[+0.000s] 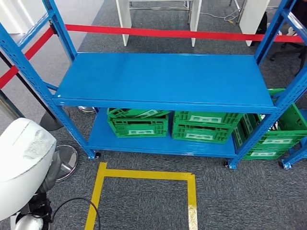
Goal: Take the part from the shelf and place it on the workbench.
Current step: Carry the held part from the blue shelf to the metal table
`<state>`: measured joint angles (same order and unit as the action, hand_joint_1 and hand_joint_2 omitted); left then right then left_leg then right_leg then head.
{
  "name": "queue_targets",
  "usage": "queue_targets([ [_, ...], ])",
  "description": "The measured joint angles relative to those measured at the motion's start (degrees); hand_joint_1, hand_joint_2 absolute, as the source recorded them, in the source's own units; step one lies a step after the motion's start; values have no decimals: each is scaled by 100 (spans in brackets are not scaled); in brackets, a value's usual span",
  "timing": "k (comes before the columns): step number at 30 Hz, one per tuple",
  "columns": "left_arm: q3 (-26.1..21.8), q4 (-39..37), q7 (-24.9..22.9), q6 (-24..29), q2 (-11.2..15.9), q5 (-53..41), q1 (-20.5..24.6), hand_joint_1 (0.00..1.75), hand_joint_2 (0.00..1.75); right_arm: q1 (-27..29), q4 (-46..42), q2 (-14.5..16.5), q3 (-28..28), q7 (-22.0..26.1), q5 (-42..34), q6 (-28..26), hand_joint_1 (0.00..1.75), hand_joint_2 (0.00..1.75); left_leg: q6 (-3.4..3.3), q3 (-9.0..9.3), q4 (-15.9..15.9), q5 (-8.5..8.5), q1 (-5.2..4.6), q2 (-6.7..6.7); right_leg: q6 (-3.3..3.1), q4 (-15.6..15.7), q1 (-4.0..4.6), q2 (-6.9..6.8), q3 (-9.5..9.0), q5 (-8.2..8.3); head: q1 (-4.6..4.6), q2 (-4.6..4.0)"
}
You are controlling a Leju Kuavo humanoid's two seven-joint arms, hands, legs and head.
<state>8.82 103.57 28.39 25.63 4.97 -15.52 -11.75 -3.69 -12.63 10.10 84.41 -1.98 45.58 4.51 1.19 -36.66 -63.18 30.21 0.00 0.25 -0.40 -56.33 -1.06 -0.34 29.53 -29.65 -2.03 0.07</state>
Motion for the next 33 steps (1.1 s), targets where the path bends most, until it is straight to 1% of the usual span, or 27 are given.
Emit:
queue_targets([
  [2, 3, -7, 0, 1, 2, 0, 0, 175, 175, 2, -1, -1, 0, 1, 1, -1, 0, 0, 41, -141, -731, 488, 19, 0, -24, -16, 15, -10, 103, 108, -11, 0],
  [3, 4, -11, 0, 1, 2, 0, 0, 175, 175, 4, -1, -1, 0, 1, 1, -2, 0, 0, 49, -141, -973, 572, 25, 0, -27, -31, 24, -14, 167, 162, -10, 0],
  [4, 5, -15, 0, 1, 2, 0, 0, 175, 175, 5, -1, 0, 0, 1, 1, -1, 0, 0, 45, -47, -998, 531, 28, 0, -26, -48, 33, -15, 243, 210, -10, 0],
  [5, 6, -16, -1, 1, 2, 0, 1, 175, 175, 5, -1, 1, 0, 1, 1, -1, 0, 0, 29, 154, -788, 401, 28, 0, -21, -69, 40, -14, 315, 251, -10, 0],
  [6, 7, -17, -1, 1, 3, 0, 3, 175, 175, 3, -1, 2, 0, 1, 0, -1, 0, 0, -1, 442, -391, 244, 25, -2, -13, -91, 46, -10, 376, 287, -10, 0],
  [8, 9, -17, -1, 1, 4, 0, 13, 175, 175, -1, -1, 6, 0, 1, -1, 0, 0, 0, -70, 965, 448, 95, 2, -7, 26, -118, 61, -2, 462, 360, -6, 0],
  [9, 11, -17, 1, 1, 5, 0, 16, 175, 175, -3, -1, 8, 0, 1, -1, 1, 0, 0, -98, 1088, 684, 80, -15, -10, 57, -120, 61, 0, 485, 402, -7, 0],
  [10, 13, -17, 1, 1, 8, 0, 18, 175, 175, -2, -1, 10, 0, 1, -1, 1, 0, 0, -120, 1112, 773, 86, -34, -11, 95, -114, 57, -1, 501, 449, -11, 0],
  [12, 14, -17, 2, 1, 15, 0, 19, 175, 175, 7, -1, 10, 0, 1, 0, 0, 0, 0, -187, 1040, 799, -13, -43, 1, 173, -105, 41, 3, 529, 508, -22, 0],
  [13, 16, -17, 2, 1, 17, 0, 24, 175, 175, 11, -1, 10, 0, 0, 1, -1, 0, 0, -232, 987, 817, -75, -35, 13, 204, -150, 39, 10, 568, 430, -21, 0],
  [14, 17, -17, 2, 1, 17, 1, 28, 175, 175, 13, -1, 10, 0, -1, 2, -1, 0, 0, -277, 919, 836, -148, -21, 25, 227, -278, 40, 17, 634, 246, -10, 0],
  [16, 20, -18, 1, 0, 17, 1, 31, 175, 175, 12, -1, 10, 0, -2, 2, 0, 0, 0, -327, 740, 835, -288, -11, 38, 261, -859, 39, 25, 814, -351, 15, 0],
  [17, 20, -19, 1, -1, 17, 1, 30, 175, 175, 11, -1, 10, 0, -2, 2, 1, 0, 0, -334, 639, 821, -361, -13, 40, 276, -1230, 37, 25, 886, -585, 24, 0],
  [18, 20, -21, 0, -1, 17, 1, 28, 175, 175, 12, -1, 10, 0, -2, 2, 1, 0, 0, -330, 533, 804, -434, -17, 42, 289, -1531, 36, 24, 906, -683, 28, 0],
  [19, 20, -24, 0, -1, 17, 1, 28, 175, 175, 12, -1, 10, 0, -2, 2, 1, 0, 0, -322, 426, 783, -501, -20, 42, 297, -1681, 36, 24, 853, -632, 30, 0],
  [20, 20, -26, 0, -1, 17, 2, 28, 175, 175, 11, -1, 10, 0, -1, 2, -1, 0, 0, -308, 318, 756, -564, -20, 43, 299, -1640, 36, 24, 709, -474, 32, 0],
  [21, 20, -28, 0, -1, 17, 2, 28, 175, 175, 7, -3, 9, 0, 1, 2, -1, 0, 0, -291, 223, 720, -619, -17, 42, 295, -1392, 36, 24, 467, -296, 34, 0],
  [22, 20, -28, 0, -1, 17, 2, 28, 175, 175, 1, -4, 8, 0, 1, 2, -1, 0, 0, -267, 136, 677, -666, -19, 41, 285, -989, 36, 25, 152, -215, 34, 0],
  [23, 20, -29, 0, 1, 17, 2, 29, 175, 175, -8, -7, 8, 0, 2, 2, -1, 0, 0, -240, 63, 630, -711, -24, 41, 265, -523, 41, 29, -181, -224, 35, 0],
  [24, 20, -30, 0, 1, 17, 1, 29, 175, 175, -14, -8, 8, 0, 2, 2, -1, 0, 0, -210, 16, 598, -762, -29, 43, 235, -162, 47, 33, -407, -288, 35, 0],
  [25, 20, -30, 1, 1, 19, 1, 31, 175, 175, -17, -8, 8, -1, 3, 2, 1, 0, 0, -181, -17, 582, -813, -33, 46, 204, 65, 58, 37, -528, -366, 39, 0],
  [27, 22, -30, 2, 1, 19, 0, 27, 175, 175, -11, -8, 9, -1, 2, 2, 1, 0, 0, -122, -46, 586, -904, -27, 45, 114, 131, 69, 28, -479, -347, 48, 0],
  [28, 23, -31, 2, 1, 20, 1, 21, 175, 175, -8, -8, 16, -2, 1, 2, 0, 0, 0, -86, -66, 566, -854, -18, 38, 70, 129, 66, 15, -430, -300, 50, 0],
  [29, 24, -32, 2, 1, 22, 1, 14, 175, 175, -5, -9, 21, -2, -1, 2, -1, 0, 0, -47, -89, 475, -687, -9, 30, 22, 130, 60, 3, -371, -239, 40, 0],
  [30, 25, -33, 2, 1, 27, 1, 8, 175, 175, -4, -9, 27, -1, -1, 2, -2, 0, 0, -10, -120, 288, -412, 2, 23, -18, 133, 53, -12, -305, -174, 30, 0],
  [32, 26, -36, 1, 1, 34, 1, 5, 175, 175, -3, -11, 30, -1, 0, 2, -3, 0, 0, 47, -180, -370, 225, 22, 19, -56, 124, 62, -27, -177, -45, 9, 0],
  [33, 27, -38, 2, 1, 34, 0, 5, 175, 175, -3, -12, 30, -1, 1, 2, -3, 0, 0, 62, -196, -723, 402, 31, 19, -64, 110, 68, -38, -105, 19, 8, 0],
])
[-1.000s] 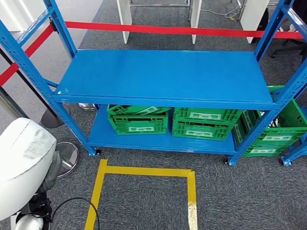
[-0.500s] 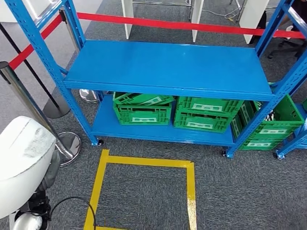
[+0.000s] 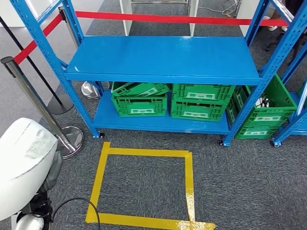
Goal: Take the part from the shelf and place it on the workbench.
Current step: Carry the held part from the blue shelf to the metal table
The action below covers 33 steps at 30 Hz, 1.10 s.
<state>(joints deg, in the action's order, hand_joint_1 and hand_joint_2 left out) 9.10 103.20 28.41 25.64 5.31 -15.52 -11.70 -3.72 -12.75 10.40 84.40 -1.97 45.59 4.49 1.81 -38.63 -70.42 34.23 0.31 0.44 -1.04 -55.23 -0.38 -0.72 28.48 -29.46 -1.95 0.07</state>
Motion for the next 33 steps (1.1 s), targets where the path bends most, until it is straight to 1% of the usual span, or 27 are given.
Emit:
queue_targets([
  [1, 1, -2, -1, 0, 0, 0, -1, 175, 175, 1, -1, 0, -1, 0, 0, 1, 0, 0, 7, 27, -246, 23, 6, 0, 2, -23, 5, -10, 84, 62, -1, 0],
  [2, 2, -3, -1, 0, 0, 0, -1, 175, 175, 0, -2, 0, -1, 0, 0, 1, 0, 0, 6, 118, -314, -80, 9, 0, 6, -54, 9, -22, 175, 118, -1, 0],
  [3, 2, -3, -1, 0, 0, 0, 0, 175, 175, 1, -2, 0, -1, 0, 0, 2, 0, 0, -5, 294, -164, -253, 10, 1, 14, -90, 11, -34, 275, 165, -1, 0],
  [4, 2, -3, -1, 0, 0, 0, 1, 175, 175, 1, -2, 0, -1, 0, 0, 2, 0, 0, -26, 554, 180, -413, 8, 6, 28, -127, 12, -42, 359, 201, -1, 0],
  [6, 3, -3, 1, 1, 0, 0, 9, 175, 175, -1, -2, 1, -1, 0, 0, 3, 0, 0, -91, 1080, 1018, -462, -14, 22, 75, -185, 25, -63, 475, 271, 3, 0],
  [7, 3, -3, 1, 1, 0, 0, 12, 175, 175, -2, -2, 2, -1, 0, 0, 4, 0, 0, -126, 1231, 1303, -418, -32, 25, 107, -195, 27, -76, 514, 315, 3, 0],
  [8, 4, -3, 1, 2, 1, 0, 14, 175, 175, -3, -2, 2, -1, 0, 0, 4, 0, 0, -159, 1283, 1445, -372, -51, 23, 142, -193, 25, -93, 544, 365, 5, 0],
  [10, 4, -3, 1, 2, 2, 0, 15, 175, 175, 2, -2, 2, -1, 0, 0, 3, 0, 0, -235, 1233, 1530, -429, -50, 3, 217, -191, 11, -99, 605, 392, 9, 0],
  [11, 5, -3, 1, 2, 3, 0, 17, 175, 175, 5, -2, 1, -1, 0, 0, 2, 0, 0, -282, 1190, 1555, -475, -40, -7, 250, -266, 9, -72, 662, 281, 20, 0],
  [12, 5, -3, 1, 2, 2, 1, 19, 175, 175, 7, -2, 1, -1, 0, 0, 2, 0, 0, -329, 1137, 1574, -527, -28, -17, 275, -444, 9, -33, 741, 80, 32, 0],
  [14, 5, -4, 1, 2, 2, 1, 22, 175, 175, 7, -2, 1, -1, -1, 1, 3, 0, 0, -383, 996, 1541, -614, -31, -49, 298, -1107, 6, 36, 946, -449, 54, 0],
  [15, 5, -5, 1, 1, 2, 1, 22, 175, 175, 6, -2, 2, -1, -2, 1, 4, 0, 0, -390, 914, 1510, -656, -38, -75, 302, -1474, 5, 48, 1021, -622, 55, 0],
  [16, 6, -5, 1, 1, 2, 1, 21, 175, 175, 5, -2, 2, -1, -2, 1, 4, 0, 0, -388, 829, 1473, -696, -44, -105, 304, -1729, 6, 53, 1040, -672, 59, 0],
  [17, 6, -5, 1, 1, 2, 1, 21, 175, 175, 5, -3, 1, -1, -1, 1, 5, 0, 0, -382, 742, 1434, -734, -48, -144, 300, -1805, 6, 58, 972, -600, 59, 0],
  [18, 6, -5, 1, 1, 2, 1, 21, 175, 175, 4, -3, 1, -1, -1, 0, 4, 0, 0, -371, 657, 1392, -770, -50, -193, 288, -1677, 6, 80, 808, -445, 60, 0],
  [19, 6, -5, 1, 2, 2, 1, 21, 175, 175, 4, -4, -1, -1, 0, 0, 3, 0, 0, -355, 582, 1351, -804, -49, -245, 267, -1367, 5, 151, 561, -283, 61, 0],
  [20, 5, -5, 1, 2, 1, 1, 22, 175, 175, 4, -6, -4, -1, 0, 0, 3, 0, 0, -333, 510, 1312, -836, -51, -298, 234, -964, 1, 290, 268, -208, 61, 0],
  [22, 5, -5, 2, 3, -2, -1, 32, 175, 175, 7, -9, -10, -1, 2, 0, 3, 0, 0, -278, 401, 1255, -926, -49, -400, 197, -301, -11, 527, -165, -237, 53, 0],
  [23, 5, -5, 3, 4, -3, 1, 34, 175, 175, 7, -10, -13, -1, 3, 0, 3, 0, 0, -245, 358, 1251, -984, -43, -455, 191, -152, -9, 566, -250, -282, 49, 0],
  [25, 8, -6, 7, 7, -3, 1, 23, 175, 175, 8, -8, 1, -1, 1, 0, 4, 0, 0, -178, 294, 1269, -1080, -43, -556, 170, -93, -23, 427, -211, -222, 52, 0],
  [26, 9, -7, 7, 9, -2, 1, 16, 175, 175, 6, -9, 7, -1, 0, 0, 4, 0, 0, -146, 250, 1235, -1020, -51, -522, 136, -78, -37, 344, -167, -171, 40, 0],
  [27, 9, -7, 7, 11, 0, 0, 15, 175, 175, 7, -10, 12, -1, -1, 0, 4, 0, 0, -110, 182, 1097, -852, -56, -436, 95, -63, -56, 244, -110, -113, 15, 0],
  [28, 9, -8, 6, 13, 3, 1, 18, 175, 175, 8, -11, 14, -1, -1, 0, 3, 0, 0, -77, 96, 845, -588, -42, -313, 58, -60, -66, 147, -53, -61, -9, 0],
  [30, 13, -8, 5, 11, 3, 2, 22, 175, 175, 15, -15, 8, -1, -1, 0, 2, 0, 0, 6, -74, 101, -74, 5, -139, 27, -89, -56, -38, 93, 34, -50, 0],
  [31, 15, -8, 5, 8, 1, 1, 19, 175, 175, 14, -15, 8, -1, 0, 0, 2, 0, 0, 38, -105, -209, 19, 31, -115, 26, -112, -53, -127, 168, 75, -50, 0],
  [32, 18, -9, 5, 6, -1, 1, 15, 175, 175, 8, -15, 7, -1, 0, 0, 2, 0, 0, 65, -64, -373, -29, 55, -102, 30, -142, -50, -214, 250, 114, -52, 0],
  [33, 19, -9, 5, 5, 0, 1, 13, 175, 175, 0, -15, 7, -1, 0, 0, 2, 0, 0, 84, 64, -339, -177, 72, -86, 38, -175, -49, -293, 331, 149, -52, 0],
])
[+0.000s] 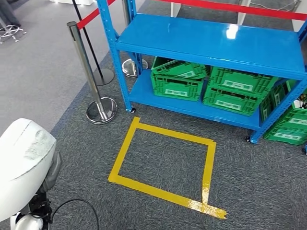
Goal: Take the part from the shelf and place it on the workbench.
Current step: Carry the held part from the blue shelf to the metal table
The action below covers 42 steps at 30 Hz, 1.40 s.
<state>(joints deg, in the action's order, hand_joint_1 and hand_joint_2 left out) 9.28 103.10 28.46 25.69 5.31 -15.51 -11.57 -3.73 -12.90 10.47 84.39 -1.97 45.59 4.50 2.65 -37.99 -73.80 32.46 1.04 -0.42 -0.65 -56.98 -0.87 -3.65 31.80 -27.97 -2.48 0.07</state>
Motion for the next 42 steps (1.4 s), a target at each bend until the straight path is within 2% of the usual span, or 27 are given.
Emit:
queue_targets([
  [2, 0, 1, 0, 1, 0, 1, 4, 175, 175, -19, 0, 0, 0, 0, 0, 0, 0, 0, 2, 540, 624, -279, 13, 143, 35, -63, 4, -131, 134, 66, -3, 0],
  [4, 1, 2, 1, 1, -1, 0, 24, 175, 175, -28, 0, 1, 0, 0, 0, 1, 0, 0, -65, 1109, 1459, -243, -21, 342, 94, -94, 17, -234, 196, 142, 4, 0],
  [6, -1, 2, 2, 1, 3, -1, 32, 175, 175, -31, 0, 2, 0, 0, 0, 2, 0, 0, -172, 1264, 1826, -181, -77, 371, 167, -70, 10, -341, 215, 249, 7, 0],
  [8, -3, 2, 2, 2, 3, -1, 19, 175, 175, -27, 0, 2, 0, 0, 0, 2, 0, 0, -284, 1140, 1872, -304, -83, 283, 246, -74, -21, -295, 255, 228, 7, 0],
  [9, -3, 2, 2, 2, 2, -1, 19, 175, 175, -18, 0, 1, 0, 0, 0, 1, 0, 0, -335, 1066, 1888, -381, -76, 240, 273, -171, -28, -156, 301, 64, 16, 0],
  [11, -3, 2, 2, 1, -2, 0, 26, 175, 175, 0, 0, 1, 0, -1, 0, 1, 0, 0, -410, 885, 1896, -525, -78, 139, 285, -688, -23, 195, 445, -519, 42, 0],
  [12, -3, 2, 2, 1, -2, 1, 27, 175, 175, 7, 0, 1, 0, -1, 0, 1, 0, 0, -432, 786, 1889, -596, -91, 75, 274, -1065, -13, 293, 522, -777, 54, 0],
  [13, -4, 2, 1, 0, -2, 1, 25, 175, 175, 10, 0, 1, 0, -1, 0, 1, 0, 0, -444, 684, 1884, -667, -108, 10, 261, -1410, -1, 336, 572, -897, 61, 0],
  [14, -4, 2, 1, 0, -2, 1, 21, 175, 175, 10, 0, 1, 0, -1, 0, 1, 0, 0, -449, 582, 1877, -741, -126, -60, 241, -1646, 13, 354, 573, -847, 65, 0],
  [15, -4, 2, 1, -1, -1, 1, 16, 175, 175, 9, 0, -1, 0, -1, 0, 1, 0, 0, -444, 483, 1866, -813, -141, -127, 212, -1708, 27, 366, 506, -662, 64, 0],
  [17, -4, 2, 0, -1, -1, 1, 11, 175, 175, 7, -1, -4, 0, 0, 0, 0, 0, 0, -422, 318, 1836, -942, -154, -265, 133, -1259, 52, 505, 103, -273, 63, 0],
  [18, -4, 2, 0, -1, -2, 1, 14, 175, 175, 8, -3, -10, 0, 1, 0, 0, 0, 0, -406, 251, 1802, -994, -166, -335, 94, -804, 59, 640, -223, -241, 63, 0],
  [20, -4, 2, 2, 0, -4, 1, 20, 175, 175, 9, -8, -20, 0, 1, 0, 2, 0, 0, -368, 155, 1731, -1090, -186, -464, 83, 1, 59, 841, -730, -443, 60, 0],
  [21, -4, 2, 3, 1, -5, 1, 19, 175, 175, 7, -9, -22, 0, 1, 0, 3, 0, 0, -346, 122, 1708, -1131, -197, -528, 92, 196, 63, 831, -841, -534, 61, 0],
  [23, -3, 2, 3, 3, -6, 1, 0, 175, 175, 4, -7, -9, 0, 0, 0, 4, 0, 0, -299, 76, 1676, -1158, -196, -575, 55, 245, 45, 685, -832, -550, 64, 0],
  [25, -2, 2, 2, 3, 0, -1, -13, 175, 175, 17, -5, 3, 0, 0, 0, 2, 0, 0, -233, -26, 1374, -848, -185, -358, -17, 255, 28, 498, -805, -497, 42, 0],
  [27, 0, 1, 2, 3, 2, -1, -13, 175, 175, 46, -8, 2, 0, 0, 0, 0, 0, 0, -158, -227, 646, -322, -142, -93, -36, 248, 40, 312, -767, -460, 14, 0],
  [28, 1, -1, 2, 2, -1, 0, -16, 175, 175, 61, -9, 1, 0, 0, 0, 0, 0, 0, -127, -314, 277, -158, -111, -42, -29, 243, 43, 218, -748, -448, 13, 0],
  [29, 2, -2, 2, 1, -3, 0, -21, 175, 175, 70, -10, 1, 0, 0, 0, 0, 0, 0, -103, -336, 46, -105, -81, -17, -21, 238, 45, 131, -732, -440, 13, 0],
  [30, 3, -2, 2, 0, -3, 1, -26, 175, 175, 74, -11, 0, 0, 0, 0, 0, 0, 0, -89, -256, 42, -166, -57, 2, -13, 233, 44, 45, -722, -437, 13, 0],
  [31, 3, -3, 2, -1, -2, 1, -28, 175, 175, 70, -11, 0, 0, 0, 0, 1, 0, 0, -87, -68, 275, -306, -42, 34, -1, 227, 43, -34, -725, -439, 12, 0],
  [34, 3, -2, -1, -1, -1, 1, -25, 175, 175, 51, -11, 2, 0, 0, 0, 3, 0, 0, -176, 603, 1367, -620, -91, 337, 75, 207, 52, -225, -754, -460, 14, 1],
  [36, 0, -1, -3, 1, 3, -1, -28, 175, 175, 35, -11, 2, 0, 0, 0, 3, 0, 0, -258, 674, 1556, -605, -156, 427, 142, 202, 63, -332, -758, -452, 19, 1],
  [37, -2, 1, -2, 3, 4, -1, -32, 175, 175, 20, -11, 2, 0, 0, 0, 3, 0, 0, -295, 654, 1592, -609, -166, 374, 178, 208, 64, -382, -765, -449, 17, 1],
  [38, -3, 2, -2, 4, 4, -1, -37, 175, 175, 3, -11, 2, 0, 0, 0, 2, 0, 0, -333, 648, 1639, -615, -158, 319, 208, 194, 59, -337, -765, -481, 24, 0],
  [40, -4, 4, -2, 8, 3, -1, -29, 175, 175, -14, -11, 2, 0, 2, 0, 2, 0, 0, -419, 647, 1741, -646, -129, 211, 247, -81, 44, -23, -606, -675, 46, 0],
  [42, -4, 3, -2, 8, 1, -1, -15, 175, 175, -3, -11, 2, 0, 2, 0, 2, 0, 0, -469, 618, 1766, -677, -120, 102, 253, -846, 31, 298, -201, -1009, 64, 0],
])
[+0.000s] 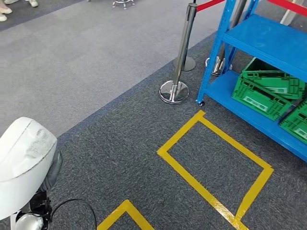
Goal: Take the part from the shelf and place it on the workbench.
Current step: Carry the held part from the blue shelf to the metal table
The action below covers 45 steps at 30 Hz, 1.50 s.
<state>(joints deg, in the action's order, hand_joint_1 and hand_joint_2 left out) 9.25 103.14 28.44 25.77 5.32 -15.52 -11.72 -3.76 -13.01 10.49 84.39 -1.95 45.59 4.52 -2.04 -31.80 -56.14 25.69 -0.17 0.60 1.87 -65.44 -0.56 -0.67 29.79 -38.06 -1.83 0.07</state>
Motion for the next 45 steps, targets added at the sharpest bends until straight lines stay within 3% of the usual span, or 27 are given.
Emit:
queue_targets([
  [2, 0, -1, 0, -3, -1, 1, 0, 175, 175, 25, 0, 0, 0, -4, 1, 0, 0, 0, -13, -24, -17, -11, -9, -136, 9, -698, -1, 59, 405, -142, -1, 0],
  [3, 0, -2, 0, -4, -1, 1, -2, 175, 175, 38, 0, 0, 0, -5, 1, 0, 0, 0, -14, -29, -31, -13, -12, -212, 12, -758, -1, 63, 481, -48, -2, 0],
  [5, 0, -2, 0, -7, -1, 2, -2, 175, 175, 51, -2, -1, 0, -3, 0, -1, 0, 0, -6, -34, -74, -10, -10, -367, 10, -228, -11, 137, 324, 409, 1, 0],
  [7, 0, -2, 0, -9, -3, 1, 6, 175, 175, 51, -3, -2, -1, -2, 0, -1, 0, 0, 34, -85, -154, -1, -22, -507, 1, 483, -41, 382, 69, 717, 0, 0],
  [9, 1, -1, 2, -10, -7, 1, 8, 175, 175, 46, -4, -2, -2, -3, 0, 1, 0, 0, 109, -183, -212, -24, -24, -637, -23, 742, -56, 507, -28, 734, -6, 0],
  [11, 2, -1, 4, -10, -7, 1, -18, 175, 175, 39, -4, -1, -2, -3, 0, 1, 0, 0, 186, -259, -231, -67, -10, -715, -84, 751, -62, 385, -34, 760, -9, 0],
  [13, 3, -1, 4, -8, -2, 1, -26, 175, 175, 42, -7, 0, -1, -1, 0, 1, 0, 0, 254, -366, -428, 59, -16, -501, -149, 771, -75, 240, -27, 806, -45, 0],
  [15, 4, -1, 3, -5, 1, 1, -9, 175, 175, 58, -8, 0, 0, 0, 0, 0, 0, 0, 318, -641, -1071, 432, 0, -203, -175, 780, -66, 81, -15, 822, -88, 0],
  [17, 7, -3, 2, -7, -1, 1, -13, 175, 175, 70, -8, 0, 0, 0, 0, -1, 0, 0, 363, -918, -1765, 724, 43, -127, -179, 778, -56, -90, 2, 821, -96, 0],
  [18, 8, -3, 2, -7, -1, 1, -19, 175, 175, 70, -8, 0, 0, 0, 0, -2, 0, 0, 374, -934, -1859, 720, 59, -118, -178, 778, -55, -171, 6, 821, -97, 0],
  [19, 8, -4, 2, -8, -1, 1, -22, 175, 175, 67, -8, 0, 0, 0, 0, -2, 0, 0, 377, -833, -1714, 610, 70, -101, -175, 778, -55, -248, 4, 819, -97, 0],
  [20, 7, -4, 2, -8, -1, 1, -23, 175, 175, 61, -8, 0, 0, 0, 0, -1, 0, 0, 371, -631, -1365, 427, 75, -51, -169, 778, -55, -317, -5, 815, -98, 0],
  [22, 8, -4, 1, -9, 0, 0, -13, 175, 175, 49, -8, 0, -1, 0, 0, 0, 0, 0, 319, -206, -573, 171, 36, 222, -138, 778, -41, -428, -25, 800, -98, 0],
  [23, 8, -4, 0, -9, 0, 0, -5, 175, 175, 46, -8, 0, -2, 0, 0, 1, 0, 0, 287, -84, -334, 129, 8, 346, -121, 777, -29, -464, -30, 793, -100, 0],
  [24, 8, -4, -1, -9, 0, 0, 2, 175, 175, 45, -8, 0, -2, 0, 0, 1, 0, 0, 261, -37, -231, 140, -19, 438, -106, 775, -16, -486, -30, 787, -101, 0],
  [30, 9, -4, -1, -9, -2, 0, 6, 175, 175, 45, -8, 0, -2, 0, 0, 1, 0, 0, 234, -40, -218, 141, -35, 431, -91, 774, -7, -503, -27, 785, -102, 0],
  [33, 6, -3, 3, -8, -1, 1, -5, 175, 175, 36, -8, 1, -2, 0, 0, 1, 0, 0, 170, -74, -209, 128, -47, 327, -38, 798, -11, -604, -50, 786, -98, 0],
  [34, 4, -2, 4, -7, -1, 2, -5, 175, 175, 31, -8, 1, -2, 1, 0, 1, 0, 0, 107, -81, -178, 100, -43, 226, -6, 599, -20, -479, 37, 649, -79, 0],
  [35, 2, -2, 4, -7, -3, 1, -8, 175, 175, 36, -8, 2, -2, 0, 0, 1, 0, 0, 46, -86, -148, 71, -46, 67, 15, 169, -25, -319, 253, 474, -65, 0],
  [37, 0, -1, 4, -8, -8, 1, -4, 175, 175, 53, -8, 1, -2, -1, 0, -1, 0, 0, -46, -85, -115, 19, -45, -290, 14, -283, -28, 83, 525, 394, -27, 0],
  [38, 0, -2, 4, -9, -9, 1, -7, 175, 175, 64, -8, -1, -2, -2, 0, -2, 0, 0, -43, -92, -134, 21, -51, -428, -8, -124, -28, 213, 489, 557, -27, 0],
  [39, 0, -2, 4, -9, -9, 1, -2, 175, 175, 65, -8, -3, -2, -1, 0, -1, 0, 0, -25, -110, -172, 31, -58, -510, -26, 299, -41, 367, 310, 742, -29, 0],
  [41, 0, -2, 4, -10, -9, 1, 2, 175, 175, 66, -8, -8, -3, -1, 0, -1, 0, 0, 30, -179, -228, 31, -47, -640, -44, 706, -56, 584, 115, 839, -32, 0],
  [43, 2, -1, 4, -10, -10, 1, -11, 175, 175, 65, -8, -7, -3, -2, 0, -1, 0, 0, 100, -238, -236, -2, -25, -777, -67, 739, -48, 514, 82, 832, -33, 0],
  [44, 3, -1, 4, -9, -10, 1, -22, 175, 175, 64, -8, -2, -2, -2, 1, -1, 0, 0, 131, -256, -251, 3, -24, -785, -90, 762, -53, 442, 71, 846, -34, 0],
  [45, 3, -1, 5, -8, -8, 1, -24, 175, 175, 64, -9, 2, -2, -1, 1, -1, 0, 0, 164, -299, -338, 61, -26, -705, -117, 787, -63, 362, 53, 858, -58, 0],
])
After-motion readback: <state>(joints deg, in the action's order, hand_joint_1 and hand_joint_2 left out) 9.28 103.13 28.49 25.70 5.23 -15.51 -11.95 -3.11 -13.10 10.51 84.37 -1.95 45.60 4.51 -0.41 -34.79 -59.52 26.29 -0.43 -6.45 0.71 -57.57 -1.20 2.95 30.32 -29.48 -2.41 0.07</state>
